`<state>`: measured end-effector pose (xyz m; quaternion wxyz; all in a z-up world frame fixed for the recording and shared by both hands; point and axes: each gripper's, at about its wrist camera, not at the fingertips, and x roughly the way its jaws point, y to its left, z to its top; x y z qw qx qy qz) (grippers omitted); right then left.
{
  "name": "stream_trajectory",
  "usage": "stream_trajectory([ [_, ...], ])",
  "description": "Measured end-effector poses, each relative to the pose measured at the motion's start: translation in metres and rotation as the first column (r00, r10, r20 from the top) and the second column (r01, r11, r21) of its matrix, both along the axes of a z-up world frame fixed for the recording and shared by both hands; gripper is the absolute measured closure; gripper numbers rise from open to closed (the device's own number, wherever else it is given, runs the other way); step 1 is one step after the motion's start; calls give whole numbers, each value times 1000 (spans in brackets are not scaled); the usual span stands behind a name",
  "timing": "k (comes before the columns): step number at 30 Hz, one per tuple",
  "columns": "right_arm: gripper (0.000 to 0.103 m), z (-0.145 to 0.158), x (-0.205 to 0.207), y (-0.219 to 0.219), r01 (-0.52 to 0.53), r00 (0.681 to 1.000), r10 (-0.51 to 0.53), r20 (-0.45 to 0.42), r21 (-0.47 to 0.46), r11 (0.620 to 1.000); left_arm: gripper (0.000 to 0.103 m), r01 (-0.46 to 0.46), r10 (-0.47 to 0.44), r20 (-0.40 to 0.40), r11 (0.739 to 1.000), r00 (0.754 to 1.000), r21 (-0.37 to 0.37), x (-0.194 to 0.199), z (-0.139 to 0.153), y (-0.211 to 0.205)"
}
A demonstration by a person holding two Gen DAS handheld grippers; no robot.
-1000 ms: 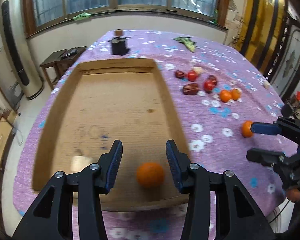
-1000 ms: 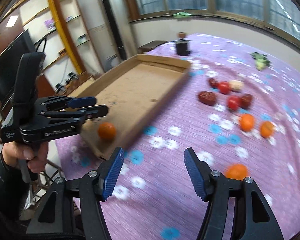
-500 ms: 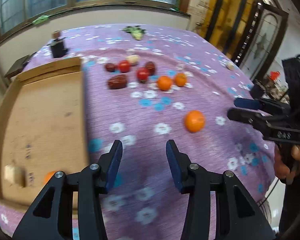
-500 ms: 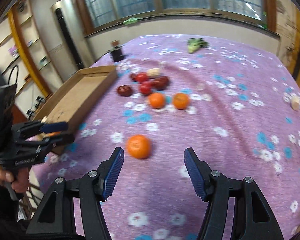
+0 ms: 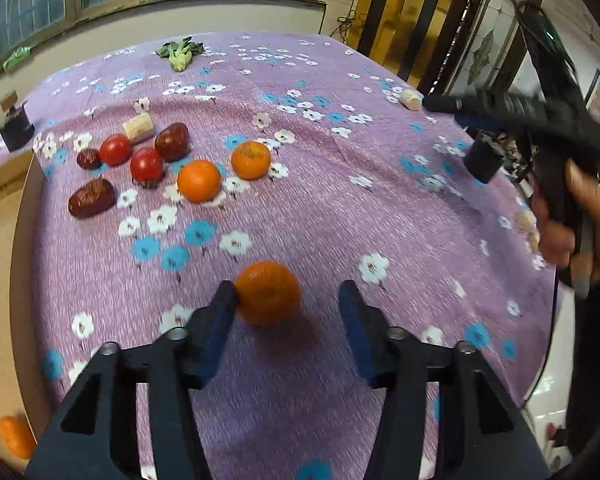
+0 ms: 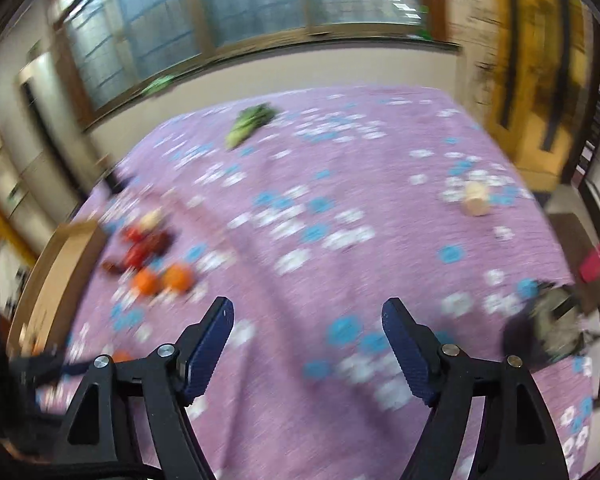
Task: Organize fruits
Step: 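Grasp an orange with the left gripper while the right gripper grasps another beige cube, then carry the orange and the beige cube in both grippers over the tray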
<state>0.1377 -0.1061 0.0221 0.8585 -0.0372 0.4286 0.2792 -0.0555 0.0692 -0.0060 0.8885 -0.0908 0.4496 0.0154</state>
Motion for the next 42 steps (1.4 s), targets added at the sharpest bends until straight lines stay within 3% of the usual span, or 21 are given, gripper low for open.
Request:
stream_trajectory([
  [6,27,-4,85,-22,273,962,-273,-2,-30,962,51,-15,15,-12,1000,1000,13,16,-9,9],
  [9,29,-13,123,-22,346,937,-348,-25,-59,936,51,-19,19,-24,999,1000,37,21,-16,11],
  [12,29,-26,153,-9,409,909,-417,-15,-173,896,54,-16,16,-13,999,1000,41,24,-20,12],
  [16,30,-55,189,6,468,871,-491,19,-337,817,68,-6,7,-3,998,1000,58,27,-20,13],
  [17,35,-62,194,6,473,864,-504,3,-348,809,70,-7,7,1,999,1000,50,26,-20,15],
  [18,48,-71,199,3,475,856,-515,-30,-345,809,70,-6,6,2,999,1000,37,26,-20,17],
  [19,49,-71,199,-2,488,853,-520,-36,-297,821,70,-6,5,5,1000,1000,20,25,-20,20],
  [20,65,-72,199,-6,486,854,-517,-52,-275,830,71,-5,5,7,1000,1000,11,25,-20,21],
  [24,65,-65,181,-9,444,883,-460,-93,-158,882,71,-8,8,7,1000,1000,-10,23,-19,24],
  [32,65,-43,72,24,182,975,-178,-129,13,983,71,-46,47,26,999,999,-16,2,-8,33],
  [37,65,-40,8,54,30,989,-22,-149,49,998,71,-92,92,39,996,995,-5,-14,-1,45],
  [42,65,-34,-46,80,-99,983,109,-151,70,993,71,-161,160,50,987,986,11,-31,7,61],
])
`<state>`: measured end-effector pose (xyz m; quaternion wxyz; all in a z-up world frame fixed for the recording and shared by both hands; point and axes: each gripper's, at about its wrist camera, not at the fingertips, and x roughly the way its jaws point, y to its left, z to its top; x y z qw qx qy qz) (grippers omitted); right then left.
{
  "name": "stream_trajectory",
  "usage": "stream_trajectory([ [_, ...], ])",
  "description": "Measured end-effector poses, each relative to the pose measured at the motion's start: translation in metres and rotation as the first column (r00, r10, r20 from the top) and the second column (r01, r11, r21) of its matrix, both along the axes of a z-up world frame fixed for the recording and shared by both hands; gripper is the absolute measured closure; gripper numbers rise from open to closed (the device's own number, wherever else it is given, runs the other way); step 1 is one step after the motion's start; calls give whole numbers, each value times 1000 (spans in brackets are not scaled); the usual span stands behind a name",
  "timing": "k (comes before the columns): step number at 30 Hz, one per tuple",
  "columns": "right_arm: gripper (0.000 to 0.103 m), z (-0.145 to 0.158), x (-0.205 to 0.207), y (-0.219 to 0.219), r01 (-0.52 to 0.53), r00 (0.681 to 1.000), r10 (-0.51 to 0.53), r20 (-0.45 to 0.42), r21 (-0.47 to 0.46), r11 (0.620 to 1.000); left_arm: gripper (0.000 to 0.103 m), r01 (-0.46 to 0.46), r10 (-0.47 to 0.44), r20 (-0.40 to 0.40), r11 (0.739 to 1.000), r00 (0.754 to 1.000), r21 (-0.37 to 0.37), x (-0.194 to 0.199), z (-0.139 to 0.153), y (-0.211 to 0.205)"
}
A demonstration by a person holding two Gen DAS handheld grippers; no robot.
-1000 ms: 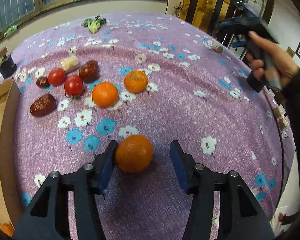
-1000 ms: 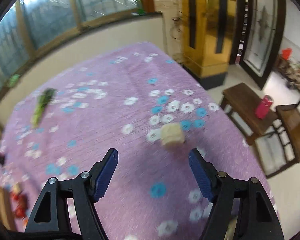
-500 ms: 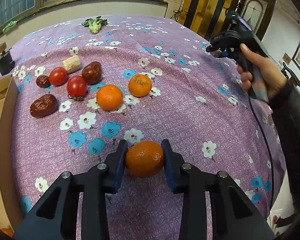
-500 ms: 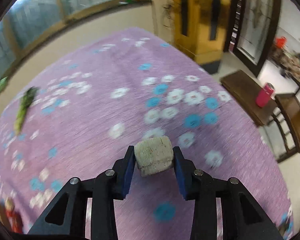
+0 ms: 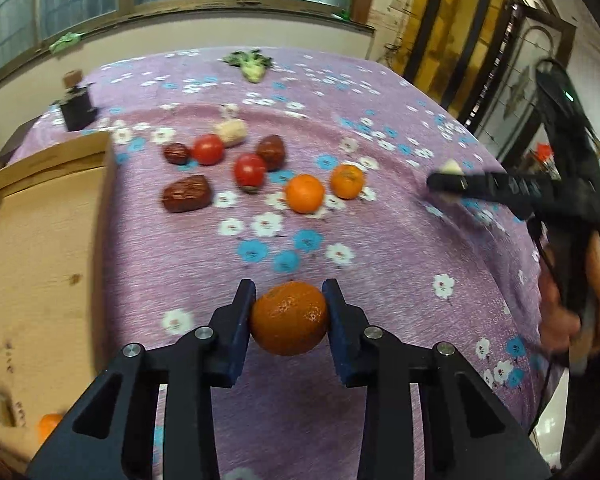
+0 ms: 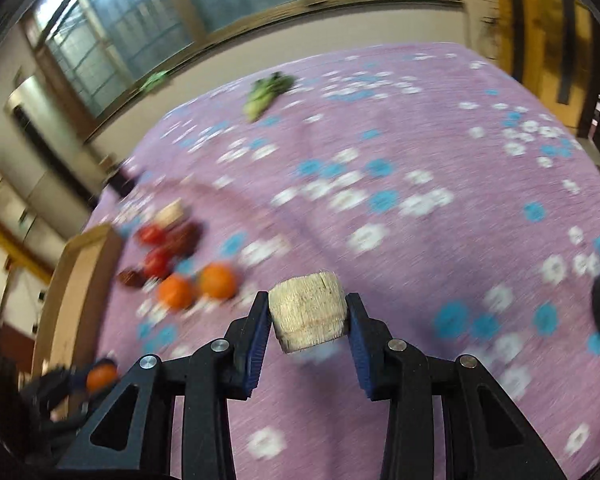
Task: Organize fruits
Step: 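Carry the orange and the beige cube in both grippers over the tray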
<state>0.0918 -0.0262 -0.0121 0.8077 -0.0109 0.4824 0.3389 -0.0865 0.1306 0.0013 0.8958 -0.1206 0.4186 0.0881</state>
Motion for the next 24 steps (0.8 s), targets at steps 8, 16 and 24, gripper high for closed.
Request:
stream_trajectory([
  [8,65,2,-61,38,-151,988,152,-11,17,988,71,-80,80,16,996,997,39,-20,13,19],
  [16,65,2,-105,66,-250,968,251,-23,15,968,71,-141,140,31,989,990,40,-43,16,36],
  [24,65,10,-132,89,-317,948,317,-8,16,948,71,-199,197,46,979,979,50,-66,22,54],
])
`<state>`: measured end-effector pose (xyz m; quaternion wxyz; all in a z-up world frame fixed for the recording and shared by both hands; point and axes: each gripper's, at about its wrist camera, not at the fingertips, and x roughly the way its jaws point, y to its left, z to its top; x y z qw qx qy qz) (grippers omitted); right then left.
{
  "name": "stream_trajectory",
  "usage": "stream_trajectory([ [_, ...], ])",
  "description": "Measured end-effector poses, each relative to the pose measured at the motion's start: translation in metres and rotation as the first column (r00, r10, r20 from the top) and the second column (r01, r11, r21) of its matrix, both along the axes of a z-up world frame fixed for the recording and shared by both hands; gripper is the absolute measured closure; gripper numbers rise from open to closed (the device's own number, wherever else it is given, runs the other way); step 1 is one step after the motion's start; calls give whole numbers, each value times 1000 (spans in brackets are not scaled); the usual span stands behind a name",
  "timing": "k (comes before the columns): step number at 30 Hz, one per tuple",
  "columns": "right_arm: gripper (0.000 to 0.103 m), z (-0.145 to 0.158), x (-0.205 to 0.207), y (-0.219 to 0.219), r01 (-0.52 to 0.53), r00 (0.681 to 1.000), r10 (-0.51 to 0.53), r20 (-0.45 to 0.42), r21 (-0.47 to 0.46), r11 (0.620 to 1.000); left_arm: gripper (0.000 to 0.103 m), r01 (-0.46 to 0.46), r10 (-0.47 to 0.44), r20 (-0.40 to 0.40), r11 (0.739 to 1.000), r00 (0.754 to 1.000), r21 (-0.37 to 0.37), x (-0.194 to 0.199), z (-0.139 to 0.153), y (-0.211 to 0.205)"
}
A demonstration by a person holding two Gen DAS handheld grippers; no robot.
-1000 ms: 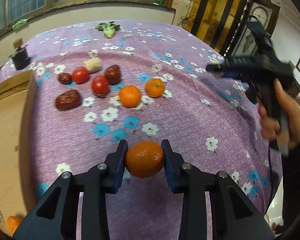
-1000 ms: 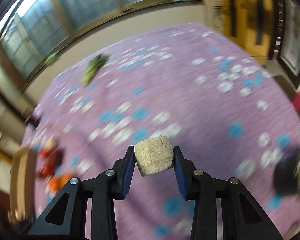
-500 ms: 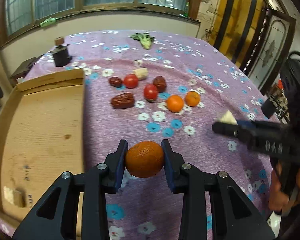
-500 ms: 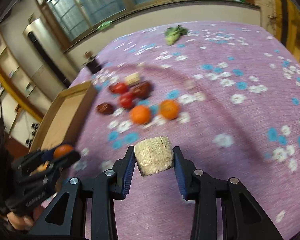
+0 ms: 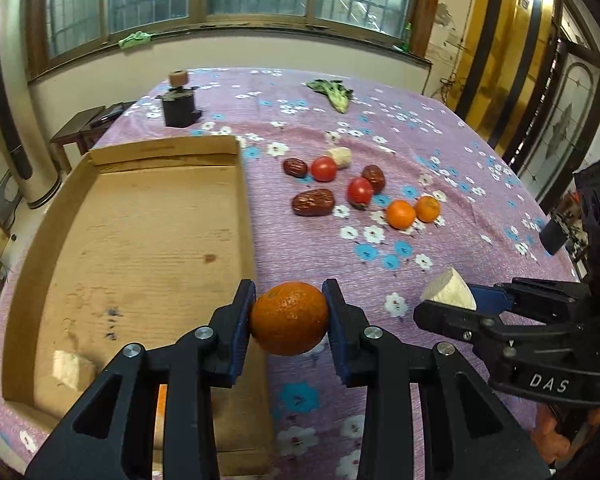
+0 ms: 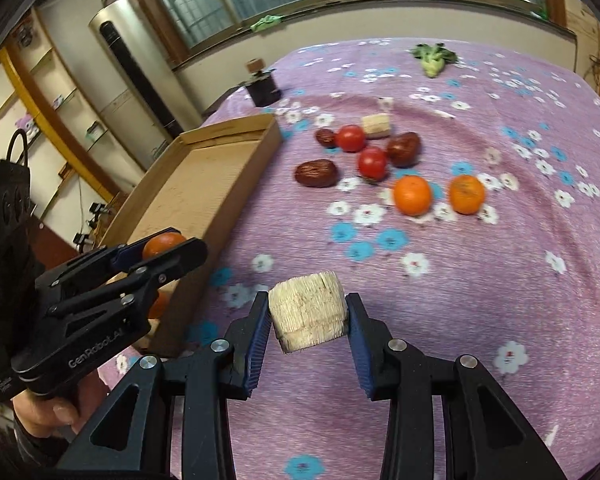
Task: Organize fruits
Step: 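Carry the orange and the beige cube in both grippers over the tray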
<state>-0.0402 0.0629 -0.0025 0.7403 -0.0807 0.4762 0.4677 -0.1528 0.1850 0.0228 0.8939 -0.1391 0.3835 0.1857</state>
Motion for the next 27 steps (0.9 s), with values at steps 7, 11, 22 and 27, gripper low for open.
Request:
stream_trajectory([
  [7,65,5,-18,23,-45,999,45,11,0,999,71,-47,47,10,999,999,-5,-18,0,17],
  [11,65,7,-29,34,-71,997,71,17,0,997,71,-74,74,14,997,997,-10,-27,0,28],
  [22,65,13,-46,67,-122,992,122,32,2,993,71,-123,124,17,992,992,-16,-45,-1,49],
  [27,65,14,-51,83,-142,989,142,35,3,990,71,-146,146,16,989,989,-16,-50,-2,59],
])
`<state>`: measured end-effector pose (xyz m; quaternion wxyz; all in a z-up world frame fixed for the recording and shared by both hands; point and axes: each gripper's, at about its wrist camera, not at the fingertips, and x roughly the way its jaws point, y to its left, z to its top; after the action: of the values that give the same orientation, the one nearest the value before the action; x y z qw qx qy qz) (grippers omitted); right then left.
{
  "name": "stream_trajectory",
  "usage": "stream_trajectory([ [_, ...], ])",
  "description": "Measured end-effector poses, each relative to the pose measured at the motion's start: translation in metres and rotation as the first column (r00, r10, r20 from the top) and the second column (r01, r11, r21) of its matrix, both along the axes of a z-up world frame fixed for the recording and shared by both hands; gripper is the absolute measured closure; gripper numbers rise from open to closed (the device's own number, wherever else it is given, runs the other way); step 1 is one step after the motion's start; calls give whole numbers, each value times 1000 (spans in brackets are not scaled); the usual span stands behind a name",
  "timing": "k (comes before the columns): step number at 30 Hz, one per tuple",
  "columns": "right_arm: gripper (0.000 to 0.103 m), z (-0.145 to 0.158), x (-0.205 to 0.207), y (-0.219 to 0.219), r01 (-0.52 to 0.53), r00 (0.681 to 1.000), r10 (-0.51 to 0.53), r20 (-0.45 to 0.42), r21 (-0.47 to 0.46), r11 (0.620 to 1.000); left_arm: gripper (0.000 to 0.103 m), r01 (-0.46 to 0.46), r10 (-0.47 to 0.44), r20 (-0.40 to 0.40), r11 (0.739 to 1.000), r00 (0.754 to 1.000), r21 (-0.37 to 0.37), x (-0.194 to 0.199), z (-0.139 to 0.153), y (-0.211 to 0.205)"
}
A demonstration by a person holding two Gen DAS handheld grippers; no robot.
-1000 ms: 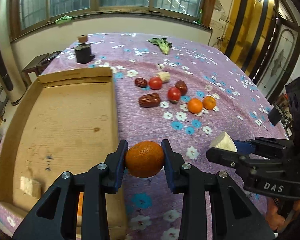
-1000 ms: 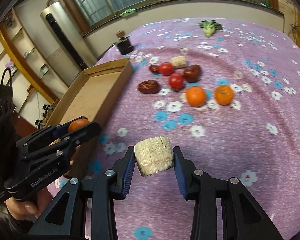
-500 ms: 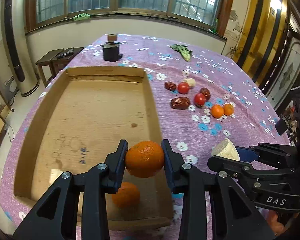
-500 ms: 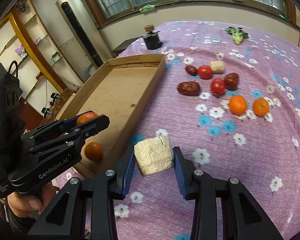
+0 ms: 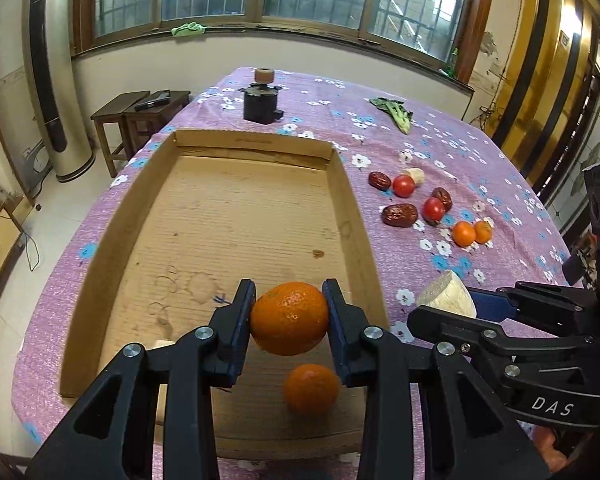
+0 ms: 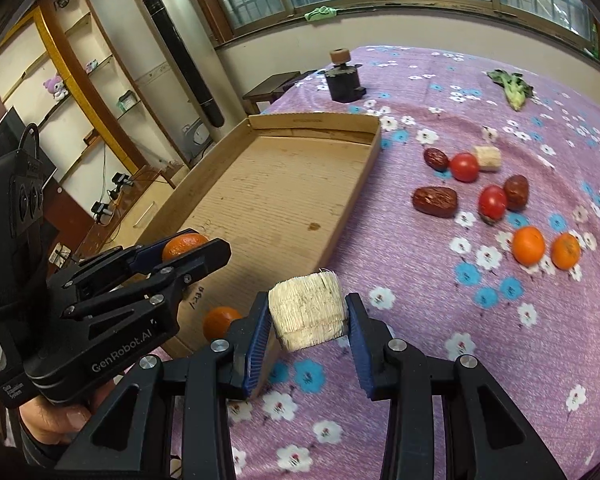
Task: Organize fruits
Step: 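Carry the orange and the beige cube in both grippers over the tray, then open both grippers to release the orange and cube into the tray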
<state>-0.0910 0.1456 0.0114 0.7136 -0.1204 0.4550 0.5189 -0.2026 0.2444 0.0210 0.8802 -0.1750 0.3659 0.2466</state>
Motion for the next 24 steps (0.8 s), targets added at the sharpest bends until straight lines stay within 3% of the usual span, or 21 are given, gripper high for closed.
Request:
stream_trajectory([
  [24,65,-25,-15,78,-115,993,114,-6,-59,992,71,-112,109,-67,993,992,-46,-7,-24,62],
])
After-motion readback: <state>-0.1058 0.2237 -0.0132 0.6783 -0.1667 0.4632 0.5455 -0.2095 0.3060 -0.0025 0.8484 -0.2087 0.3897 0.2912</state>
